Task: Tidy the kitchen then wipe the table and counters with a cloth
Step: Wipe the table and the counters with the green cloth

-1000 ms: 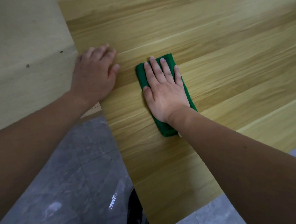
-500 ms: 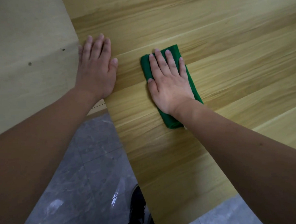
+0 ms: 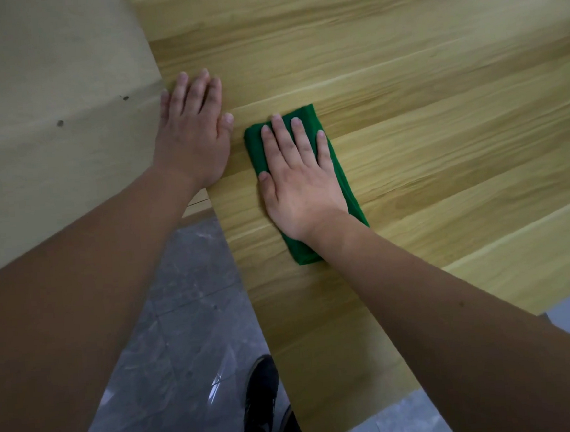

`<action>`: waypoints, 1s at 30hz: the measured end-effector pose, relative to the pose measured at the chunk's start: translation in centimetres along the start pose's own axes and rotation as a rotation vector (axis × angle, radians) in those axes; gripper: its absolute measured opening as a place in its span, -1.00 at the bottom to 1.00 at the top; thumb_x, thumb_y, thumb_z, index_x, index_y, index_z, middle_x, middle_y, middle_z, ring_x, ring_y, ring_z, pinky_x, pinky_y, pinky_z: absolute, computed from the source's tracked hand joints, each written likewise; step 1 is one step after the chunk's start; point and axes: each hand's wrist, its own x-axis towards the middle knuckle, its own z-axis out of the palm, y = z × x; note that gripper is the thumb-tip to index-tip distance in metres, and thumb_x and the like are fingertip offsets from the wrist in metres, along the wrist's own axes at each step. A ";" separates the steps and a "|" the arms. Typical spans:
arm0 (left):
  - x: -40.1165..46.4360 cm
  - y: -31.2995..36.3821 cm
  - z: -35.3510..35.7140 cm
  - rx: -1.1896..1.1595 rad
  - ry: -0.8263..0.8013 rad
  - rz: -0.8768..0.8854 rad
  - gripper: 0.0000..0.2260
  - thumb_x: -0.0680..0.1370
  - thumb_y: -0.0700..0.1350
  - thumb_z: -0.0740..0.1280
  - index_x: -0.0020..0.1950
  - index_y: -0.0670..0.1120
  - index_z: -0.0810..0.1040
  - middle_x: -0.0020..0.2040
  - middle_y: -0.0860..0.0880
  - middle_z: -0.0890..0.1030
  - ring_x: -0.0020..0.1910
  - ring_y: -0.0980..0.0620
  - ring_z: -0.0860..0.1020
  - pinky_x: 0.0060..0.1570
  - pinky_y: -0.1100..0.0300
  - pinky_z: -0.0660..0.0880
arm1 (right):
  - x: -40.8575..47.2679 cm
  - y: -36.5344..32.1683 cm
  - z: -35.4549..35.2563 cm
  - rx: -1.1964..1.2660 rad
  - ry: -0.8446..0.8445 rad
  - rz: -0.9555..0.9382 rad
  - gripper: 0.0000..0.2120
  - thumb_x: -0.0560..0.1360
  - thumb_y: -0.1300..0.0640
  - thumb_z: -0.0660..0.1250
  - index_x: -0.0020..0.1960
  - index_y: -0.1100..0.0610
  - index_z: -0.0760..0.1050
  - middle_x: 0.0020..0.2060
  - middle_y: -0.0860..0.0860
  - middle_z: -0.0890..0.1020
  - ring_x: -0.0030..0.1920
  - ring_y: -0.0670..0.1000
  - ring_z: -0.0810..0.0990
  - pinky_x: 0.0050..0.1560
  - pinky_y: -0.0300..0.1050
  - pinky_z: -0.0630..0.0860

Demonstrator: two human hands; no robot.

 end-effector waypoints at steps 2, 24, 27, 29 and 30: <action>0.0 -0.1 0.1 0.002 0.003 -0.003 -0.50 0.67 0.04 -0.07 0.59 -0.08 -0.01 0.60 -0.04 -0.02 0.57 -0.07 -0.10 0.52 -0.04 -0.19 | -0.4 -0.1 0.1 0.001 0.000 -0.005 -0.42 0.63 -0.03 -0.13 0.57 0.12 -0.18 0.56 0.04 -0.20 0.54 0.08 -0.26 0.51 0.15 -0.26; -1.0 1.0 -0.4 0.078 -0.023 -0.022 -0.50 0.67 0.04 -0.11 0.59 -0.09 -0.03 0.60 -0.05 -0.03 0.57 -0.07 -0.10 0.52 -0.04 -0.17 | -13.4 0.1 2.5 0.065 -0.005 0.006 -0.41 0.59 -0.05 -0.20 0.58 0.11 -0.17 0.56 0.02 -0.20 0.54 0.06 -0.28 0.51 0.14 -0.24; -1.4 1.2 -0.6 0.092 -0.027 -0.017 -0.49 0.67 0.04 -0.12 0.59 -0.12 -0.02 0.60 -0.07 -0.01 0.57 -0.09 -0.07 0.52 -0.05 -0.15 | -15.2 0.2 2.8 0.062 -0.007 0.016 -0.41 0.60 -0.05 -0.20 0.57 0.11 -0.18 0.56 0.02 -0.21 0.54 0.05 -0.29 0.51 0.14 -0.24; -1.6 1.6 -0.7 0.089 -0.027 -0.027 -0.49 0.68 0.04 -0.11 0.59 -0.14 -0.01 0.60 -0.09 0.01 0.57 -0.10 -0.05 0.52 -0.04 -0.13 | -16.2 0.3 3.0 0.060 -0.006 0.021 -0.41 0.60 -0.05 -0.20 0.57 0.11 -0.18 0.56 0.02 -0.20 0.54 0.05 -0.28 0.51 0.14 -0.24; -1.8 1.7 -0.7 0.084 -0.022 -0.039 -0.49 0.68 0.03 -0.10 0.58 -0.15 0.00 0.59 -0.11 0.02 0.57 -0.11 -0.04 0.52 -0.04 -0.12 | -16.6 0.2 3.1 0.061 -0.003 0.019 -0.41 0.59 -0.05 -0.20 0.58 0.12 -0.17 0.56 0.02 -0.19 0.54 0.06 -0.28 0.51 0.14 -0.24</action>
